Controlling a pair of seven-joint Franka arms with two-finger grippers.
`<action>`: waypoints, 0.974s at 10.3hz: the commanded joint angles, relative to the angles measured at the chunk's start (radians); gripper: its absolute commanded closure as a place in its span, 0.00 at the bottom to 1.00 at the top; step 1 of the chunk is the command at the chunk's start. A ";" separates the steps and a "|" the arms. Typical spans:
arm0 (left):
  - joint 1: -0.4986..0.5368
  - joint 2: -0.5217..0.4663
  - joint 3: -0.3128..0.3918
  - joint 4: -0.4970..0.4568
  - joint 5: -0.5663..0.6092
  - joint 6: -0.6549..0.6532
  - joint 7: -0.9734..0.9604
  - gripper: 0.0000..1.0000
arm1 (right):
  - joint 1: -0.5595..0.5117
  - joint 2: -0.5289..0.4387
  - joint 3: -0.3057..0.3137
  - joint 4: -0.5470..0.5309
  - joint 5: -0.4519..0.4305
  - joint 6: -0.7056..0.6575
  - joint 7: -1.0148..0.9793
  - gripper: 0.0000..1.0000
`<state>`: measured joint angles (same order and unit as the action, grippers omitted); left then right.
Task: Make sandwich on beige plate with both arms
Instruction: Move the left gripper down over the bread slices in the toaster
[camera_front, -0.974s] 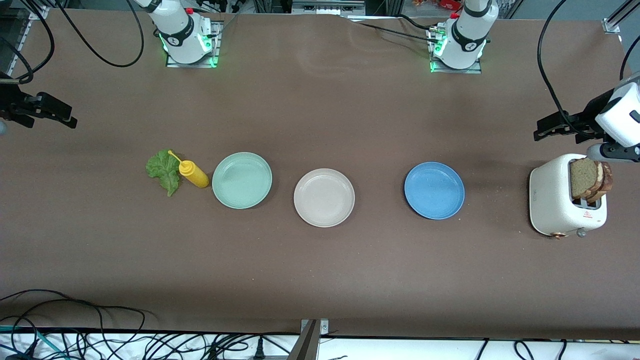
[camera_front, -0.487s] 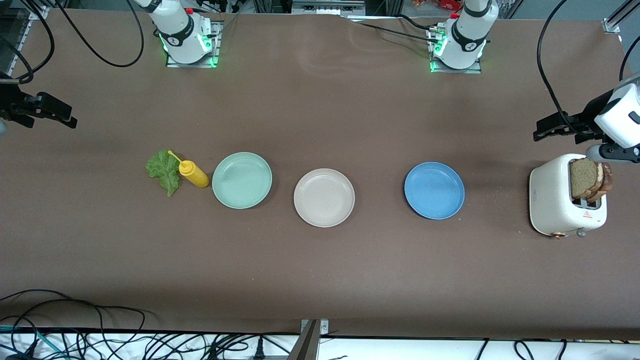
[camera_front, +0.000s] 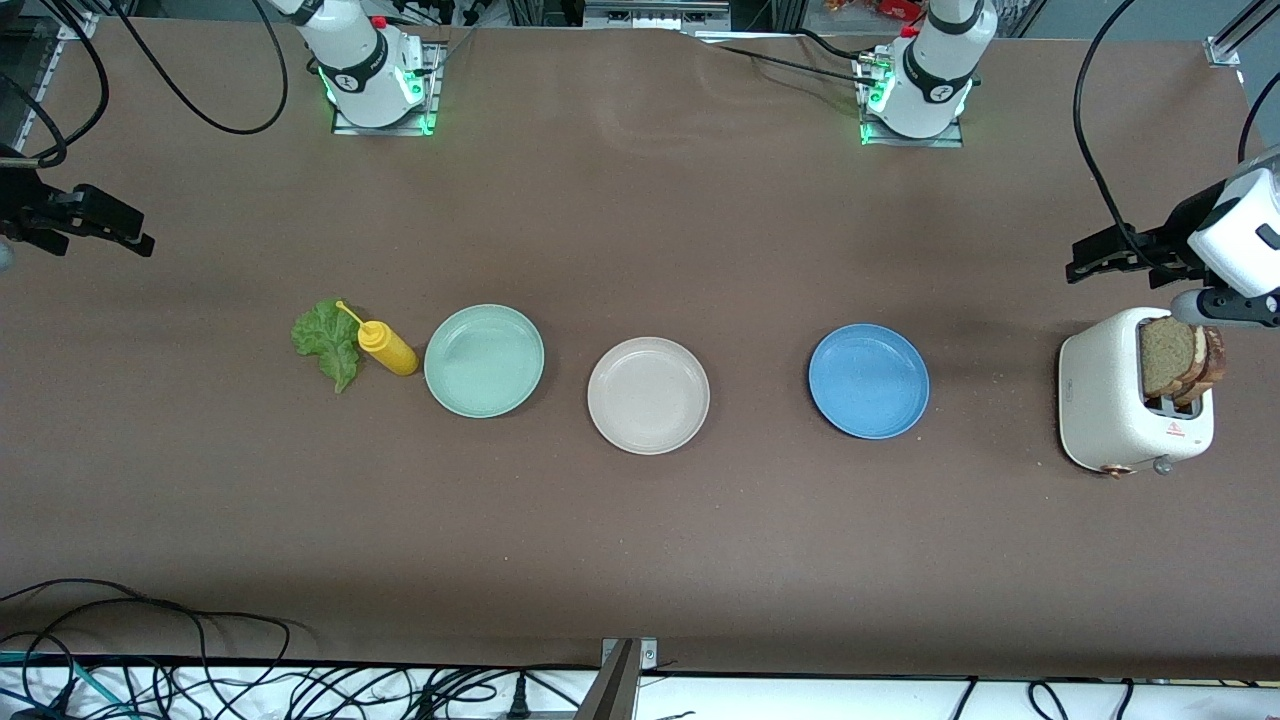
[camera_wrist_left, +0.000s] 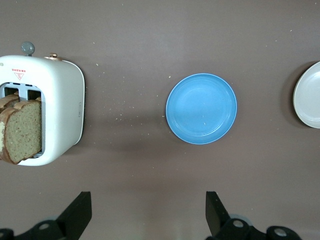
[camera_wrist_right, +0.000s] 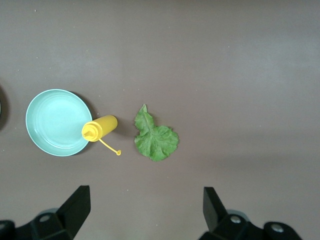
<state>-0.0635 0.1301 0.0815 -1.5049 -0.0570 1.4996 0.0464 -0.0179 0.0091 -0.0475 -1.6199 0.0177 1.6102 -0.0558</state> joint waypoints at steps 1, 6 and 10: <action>0.002 0.023 0.000 0.035 0.019 -0.016 0.018 0.00 | -0.007 -0.001 0.003 0.005 0.008 -0.018 -0.013 0.00; 0.011 0.091 0.018 0.052 0.037 0.007 0.009 0.00 | -0.007 -0.001 0.001 0.005 0.008 -0.018 -0.007 0.00; 0.034 0.151 0.023 0.052 0.080 0.001 0.009 0.00 | -0.007 -0.001 0.001 0.005 0.008 -0.018 -0.006 0.00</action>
<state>-0.0435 0.2510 0.1087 -1.4915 -0.0002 1.5151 0.0463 -0.0180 0.0092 -0.0485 -1.6199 0.0177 1.6031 -0.0557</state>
